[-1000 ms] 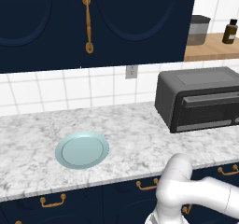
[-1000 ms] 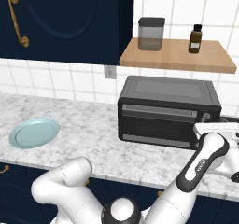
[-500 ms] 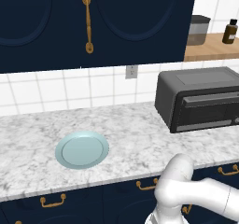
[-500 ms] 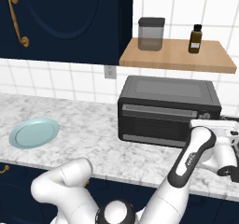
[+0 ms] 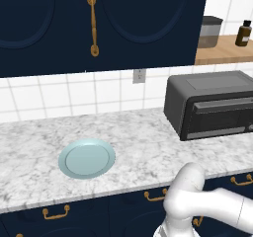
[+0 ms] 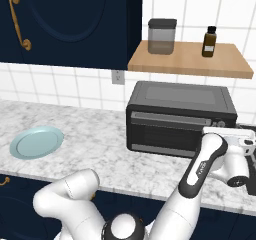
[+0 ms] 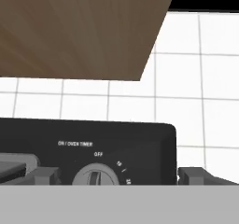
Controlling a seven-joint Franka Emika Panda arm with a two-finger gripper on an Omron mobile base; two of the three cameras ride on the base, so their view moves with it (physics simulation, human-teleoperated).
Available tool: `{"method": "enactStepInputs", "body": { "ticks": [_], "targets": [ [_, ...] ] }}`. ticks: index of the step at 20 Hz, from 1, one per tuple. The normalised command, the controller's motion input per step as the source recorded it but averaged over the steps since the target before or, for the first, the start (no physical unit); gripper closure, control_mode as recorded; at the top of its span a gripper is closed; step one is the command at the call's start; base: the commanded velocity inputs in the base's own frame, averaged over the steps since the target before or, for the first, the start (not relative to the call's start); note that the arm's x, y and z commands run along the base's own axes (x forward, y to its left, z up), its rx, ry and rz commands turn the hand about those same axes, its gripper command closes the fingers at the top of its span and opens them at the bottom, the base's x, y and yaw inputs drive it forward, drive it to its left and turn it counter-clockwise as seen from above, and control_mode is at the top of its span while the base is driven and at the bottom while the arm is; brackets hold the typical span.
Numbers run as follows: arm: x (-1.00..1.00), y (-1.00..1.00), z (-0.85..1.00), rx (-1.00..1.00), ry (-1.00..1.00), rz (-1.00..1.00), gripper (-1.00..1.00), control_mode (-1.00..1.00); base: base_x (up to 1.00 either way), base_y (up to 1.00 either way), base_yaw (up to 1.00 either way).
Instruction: Pick up the kebab skewer and baguette bread, and place them inside the toaster oven. Close the toaster oven door and start by setting the timer.
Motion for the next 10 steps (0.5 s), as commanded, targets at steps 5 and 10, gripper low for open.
{"method": "enactStepInputs", "body": {
  "ticks": [5,10],
  "targets": [
    [0.0,-0.35,-0.17,0.0,0.0,0.0,-1.0,-1.0,0.0,0.0,0.0],
    [0.0,-0.08,-0.08,0.0,0.0,0.0,-1.0,-1.0,0.0,0.0,0.0]
  ]
}}
